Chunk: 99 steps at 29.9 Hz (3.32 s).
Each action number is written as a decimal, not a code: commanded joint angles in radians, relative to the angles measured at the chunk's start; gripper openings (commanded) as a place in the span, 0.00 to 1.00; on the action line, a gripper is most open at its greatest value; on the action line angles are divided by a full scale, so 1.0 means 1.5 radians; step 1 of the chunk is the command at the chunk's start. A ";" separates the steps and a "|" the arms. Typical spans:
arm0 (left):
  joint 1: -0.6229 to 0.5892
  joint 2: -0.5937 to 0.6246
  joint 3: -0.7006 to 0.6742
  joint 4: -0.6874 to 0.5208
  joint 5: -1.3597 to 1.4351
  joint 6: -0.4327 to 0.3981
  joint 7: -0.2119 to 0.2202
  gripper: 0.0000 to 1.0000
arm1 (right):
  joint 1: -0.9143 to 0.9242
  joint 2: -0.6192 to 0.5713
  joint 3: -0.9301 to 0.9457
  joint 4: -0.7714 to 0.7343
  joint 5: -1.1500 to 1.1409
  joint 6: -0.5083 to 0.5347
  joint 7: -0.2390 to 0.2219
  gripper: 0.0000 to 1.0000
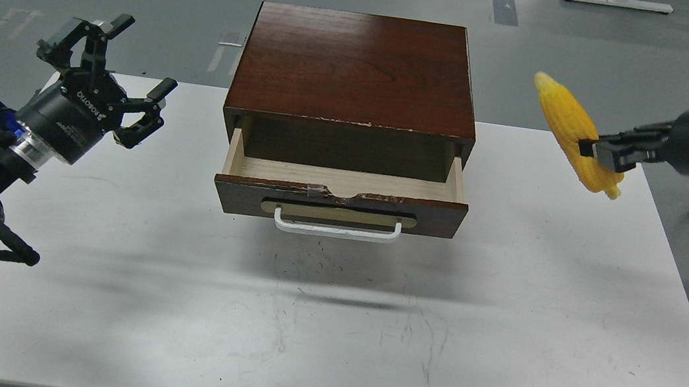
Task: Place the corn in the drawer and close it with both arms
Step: 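Lift the corn and carry it over the open drawer, then lower the corn into the drawer and open the right gripper, then withdraw the right gripper up and away from the drawer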
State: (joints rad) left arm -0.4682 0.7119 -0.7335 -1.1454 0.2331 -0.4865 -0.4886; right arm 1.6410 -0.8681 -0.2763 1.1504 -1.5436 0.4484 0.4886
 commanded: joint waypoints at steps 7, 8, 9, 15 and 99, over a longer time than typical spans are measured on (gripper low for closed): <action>-0.002 0.007 0.000 -0.004 0.000 0.000 0.000 0.99 | 0.190 0.212 -0.117 0.016 -0.004 -0.004 0.000 0.17; -0.002 0.010 0.000 -0.006 0.000 0.000 0.000 0.99 | 0.193 0.230 -0.121 0.015 -0.005 -0.009 0.000 0.17; -0.002 0.014 0.000 -0.009 0.000 0.000 0.000 0.99 | 0.196 0.263 -0.125 0.013 -0.006 -0.022 0.000 0.17; -0.002 0.019 0.001 -0.011 0.000 0.000 0.000 0.99 | 0.201 0.346 -0.169 0.017 -0.016 -0.090 0.000 0.15; 0.003 0.025 0.007 -0.025 0.023 -0.001 0.000 0.99 | -0.582 0.118 0.396 -0.043 0.962 -0.259 0.000 0.99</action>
State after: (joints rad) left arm -0.4634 0.7515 -0.7237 -1.1828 0.2652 -0.4888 -0.4887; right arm 0.7938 -0.7231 0.3121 1.1183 -0.1736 0.0547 0.4885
